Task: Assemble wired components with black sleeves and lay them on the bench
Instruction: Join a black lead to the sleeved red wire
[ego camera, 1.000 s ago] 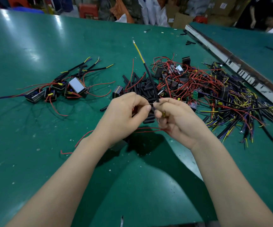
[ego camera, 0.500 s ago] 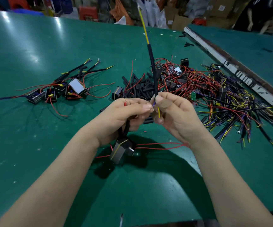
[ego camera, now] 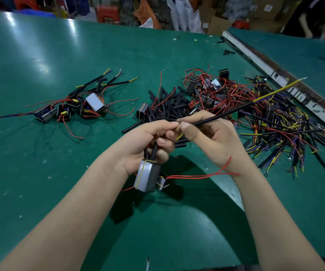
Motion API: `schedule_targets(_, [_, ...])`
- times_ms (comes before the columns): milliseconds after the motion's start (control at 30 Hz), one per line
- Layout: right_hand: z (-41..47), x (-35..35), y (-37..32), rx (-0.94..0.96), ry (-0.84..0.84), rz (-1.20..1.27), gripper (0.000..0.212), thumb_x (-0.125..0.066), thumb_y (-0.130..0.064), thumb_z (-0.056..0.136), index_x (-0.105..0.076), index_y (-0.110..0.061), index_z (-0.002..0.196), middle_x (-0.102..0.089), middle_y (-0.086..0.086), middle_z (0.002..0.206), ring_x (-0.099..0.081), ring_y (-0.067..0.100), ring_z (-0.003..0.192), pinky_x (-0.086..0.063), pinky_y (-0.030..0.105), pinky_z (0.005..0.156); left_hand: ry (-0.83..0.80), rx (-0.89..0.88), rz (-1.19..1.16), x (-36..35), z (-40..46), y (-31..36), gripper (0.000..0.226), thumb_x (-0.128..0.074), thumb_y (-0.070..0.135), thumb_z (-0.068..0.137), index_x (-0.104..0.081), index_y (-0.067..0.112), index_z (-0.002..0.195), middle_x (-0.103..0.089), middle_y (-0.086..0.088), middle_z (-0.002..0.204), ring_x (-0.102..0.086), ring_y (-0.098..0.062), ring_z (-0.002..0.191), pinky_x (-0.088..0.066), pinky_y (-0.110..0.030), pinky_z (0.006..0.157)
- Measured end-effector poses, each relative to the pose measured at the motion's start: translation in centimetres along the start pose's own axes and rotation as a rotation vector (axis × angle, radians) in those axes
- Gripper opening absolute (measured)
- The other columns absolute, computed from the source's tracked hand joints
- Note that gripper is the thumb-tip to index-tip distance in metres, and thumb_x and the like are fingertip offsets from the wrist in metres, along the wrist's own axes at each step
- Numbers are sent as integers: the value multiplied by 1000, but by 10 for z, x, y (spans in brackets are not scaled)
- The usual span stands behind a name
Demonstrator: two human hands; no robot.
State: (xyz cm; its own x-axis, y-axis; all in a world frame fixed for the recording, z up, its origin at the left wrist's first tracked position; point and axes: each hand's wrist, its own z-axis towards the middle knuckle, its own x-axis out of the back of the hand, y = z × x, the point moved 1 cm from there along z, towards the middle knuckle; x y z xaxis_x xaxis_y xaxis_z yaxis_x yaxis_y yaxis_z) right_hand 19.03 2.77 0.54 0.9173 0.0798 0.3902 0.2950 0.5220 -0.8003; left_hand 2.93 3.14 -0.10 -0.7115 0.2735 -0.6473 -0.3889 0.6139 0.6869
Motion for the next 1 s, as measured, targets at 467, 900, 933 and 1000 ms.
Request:
schedule_targets(467, [2, -3, 13, -621, -27, 149, 14, -54, -19, 85, -61, -11, 75, -45, -11, 47, -49, 11, 51, -31, 24, 51, 357, -1056, 1680, -6, -2, -10, 13, -56, 15, 86, -65, 6, 82, -55, 1, 76, -52, -19, 71, -41, -29, 67])
schedule_targets(900, [0, -5, 7, 202, 202, -314, 8, -69, -3, 84, -71, -5, 92, -64, 4, 89, -58, 10, 85, -44, 17, 79, 287, -165, 198, -4, 5, -1, 16, -52, 15, 92, -61, 12, 79, -46, 9, 54, -34, 0, 37, -24, -9, 32])
schedule_targets(933, [0, -5, 7, 227, 188, -329, 9, -68, -1, 85, -72, -3, 92, -63, 6, 90, -58, 10, 87, -43, 15, 81, 250, -99, 131, -3, 5, 0, 17, -50, 15, 92, -59, 12, 78, -44, 9, 53, -33, 0, 36, -24, -8, 31])
schedule_targets(1000, [0, -4, 9, 229, 154, -327, 11, -66, -2, 86, -73, -2, 95, -62, 10, 93, -57, 13, 88, -42, 14, 81, 193, 6, 34, -3, 4, 1, 14, -51, 16, 86, -58, 12, 75, -43, 9, 53, -33, 1, 35, -23, -7, 32])
